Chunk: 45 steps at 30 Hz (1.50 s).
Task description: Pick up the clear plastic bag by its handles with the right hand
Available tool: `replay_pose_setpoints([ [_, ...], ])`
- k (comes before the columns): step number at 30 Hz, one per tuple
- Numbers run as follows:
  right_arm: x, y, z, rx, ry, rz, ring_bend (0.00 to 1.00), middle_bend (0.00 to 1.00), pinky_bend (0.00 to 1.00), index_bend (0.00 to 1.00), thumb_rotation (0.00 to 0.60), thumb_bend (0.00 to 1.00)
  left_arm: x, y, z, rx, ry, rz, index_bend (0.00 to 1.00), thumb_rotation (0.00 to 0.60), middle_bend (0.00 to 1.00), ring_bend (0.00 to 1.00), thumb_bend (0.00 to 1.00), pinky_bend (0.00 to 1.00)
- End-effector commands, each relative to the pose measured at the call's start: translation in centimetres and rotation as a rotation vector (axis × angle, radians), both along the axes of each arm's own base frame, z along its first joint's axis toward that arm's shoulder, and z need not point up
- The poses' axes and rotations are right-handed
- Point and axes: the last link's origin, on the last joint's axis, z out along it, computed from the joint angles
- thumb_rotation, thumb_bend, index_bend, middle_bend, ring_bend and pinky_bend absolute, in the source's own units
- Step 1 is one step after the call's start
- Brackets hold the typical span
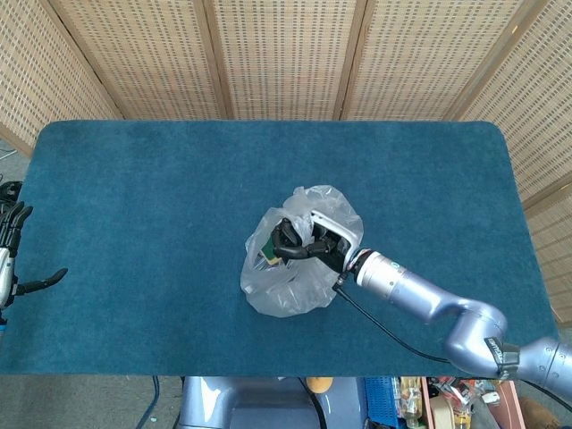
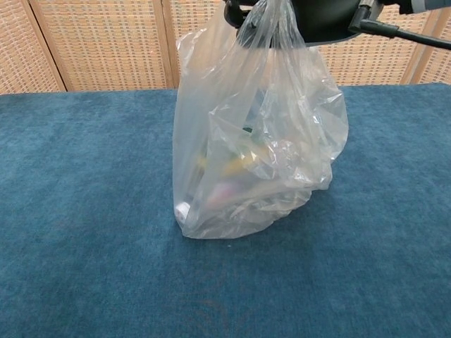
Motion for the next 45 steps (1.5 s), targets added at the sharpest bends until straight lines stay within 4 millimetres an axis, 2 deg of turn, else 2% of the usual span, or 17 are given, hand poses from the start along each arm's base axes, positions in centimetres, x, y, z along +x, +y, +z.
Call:
replay_pose_setpoints([
  [1, 0.5, 0.3, 0.5, 0.006, -0.01, 0.026, 0.56, 0.65, 0.63, 0.76, 0.6, 0.02, 0.0, 0.0, 0.0, -0.002, 0.0, 0.002, 0.0, 0.6, 0.0, 0.0, 0.15, 0.0],
  [12, 0.2, 0.7, 0.9, 0.069, -0.063, 0.146, 0.6, 0.67, 0.65, 0.83, 0.6, 0.03, -0.1, 0.1, 0.0, 0.0, 0.003, 0.008, 0.0, 0.6, 0.0, 0.0, 0.17, 0.0],
  [17, -0.7, 0.2, 1.4, 0.161, -0.073, 0.261, 0.63, 0.69, 0.75, 0.86, 0.6, 0.07, -0.2, 0.2, -0.1, -0.003, 0.007, 0.01, 0.0, 0.6, 0.0, 0.0, 0.17, 0.0],
  [20, -1.3, -0.4, 1.6, 0.206, -0.078, 0.301, 0.64, 0.7, 0.84, 0.87, 0.6, 0.15, -0.2, 0.2, -0.1, -0.002, 0.009, 0.01, 0.0, 0.6, 0.0, 0.0, 0.17, 0.0],
  [23, -1.6, -0.9, 1.6, 0.209, -0.084, 0.306, 0.65, 0.71, 0.88, 0.88, 0.6, 0.38, -0.2, 0.2, -0.1, 0.0, 0.01, 0.01, 0.0, 0.6, 0.0, 0.0, 0.17, 0.0],
  [25, -1.8, -1.2, 1.6, 0.201, -0.084, 0.303, 0.66, 0.72, 0.89, 0.89, 0.6, 0.61, -0.1, 0.2, -0.1, 0.0, 0.012, 0.009, 0.0, 0.6, 0.0, 0.0, 0.17, 0.0],
  [26, -2.0, -1.3, 1.6, 0.187, -0.072, 0.305, 0.67, 0.72, 0.9, 0.89, 0.6, 0.69, -0.1, 0.2, -0.2, -0.001, 0.012, 0.009, 0.0, 0.6, 0.0, 0.0, 0.17, 0.0],
  [28, -2.0, -1.5, 1.6, 0.171, -0.067, 0.3, 0.68, 0.74, 0.92, 0.9, 0.6, 0.91, -0.1, 0.1, -0.2, -0.003, 0.013, 0.007, 0.0, 0.6, 0.0, 0.0, 0.17, 0.0],
  [30, -2.1, -1.6, 1.6, 0.148, -0.055, 0.298, 0.69, 0.74, 0.93, 0.91, 0.6, 1.0, -0.1, 0.1, -0.2, -0.004, 0.015, 0.006, 0.0, 0.6, 0.0, 0.0, 0.17, 0.0],
  [40, -2.2, -2.2, 2.3, 0.031, 0.05, 0.316, 0.73, 0.76, 1.0, 0.9, 0.6, 1.0, -0.1, 0.1, -0.2, -0.004, 0.012, 0.004, 0.0, 0.6, 0.0, 0.0, 0.17, 0.0],
  [43, -1.8, -2.4, 3.1, -0.063, 0.157, 0.349, 0.75, 0.77, 1.0, 0.9, 0.6, 1.0, -0.1, 0.1, -0.2, -0.004, 0.011, 0.003, 0.0, 0.6, 0.0, 0.0, 0.17, 0.0],
  [45, -1.0, -2.3, 4.0, -0.092, 0.147, 0.329, 0.76, 0.78, 1.0, 0.9, 0.6, 1.0, -0.1, 0.0, -0.2, -0.004, 0.01, 0.003, 0.0, 0.6, 0.0, 0.0, 0.17, 0.0],
])
